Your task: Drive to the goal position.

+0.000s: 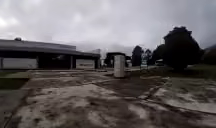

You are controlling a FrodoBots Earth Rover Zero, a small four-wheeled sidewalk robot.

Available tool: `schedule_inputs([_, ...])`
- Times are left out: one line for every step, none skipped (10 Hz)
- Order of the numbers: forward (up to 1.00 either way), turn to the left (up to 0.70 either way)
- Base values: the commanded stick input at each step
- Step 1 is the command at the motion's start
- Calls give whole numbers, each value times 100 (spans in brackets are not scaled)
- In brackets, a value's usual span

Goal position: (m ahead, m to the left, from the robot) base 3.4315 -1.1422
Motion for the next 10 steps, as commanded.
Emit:
schedule_inputs([70,0])
schedule_inputs([70,0])
schedule_inputs([70,0])
schedule_inputs([70,0])
schedule_inputs([70,0])
schedule_inputs([70,0])
schedule_inputs([70,0])
schedule_inputs([70,0])
schedule_inputs([70,0])
schedule_inputs([70,0])
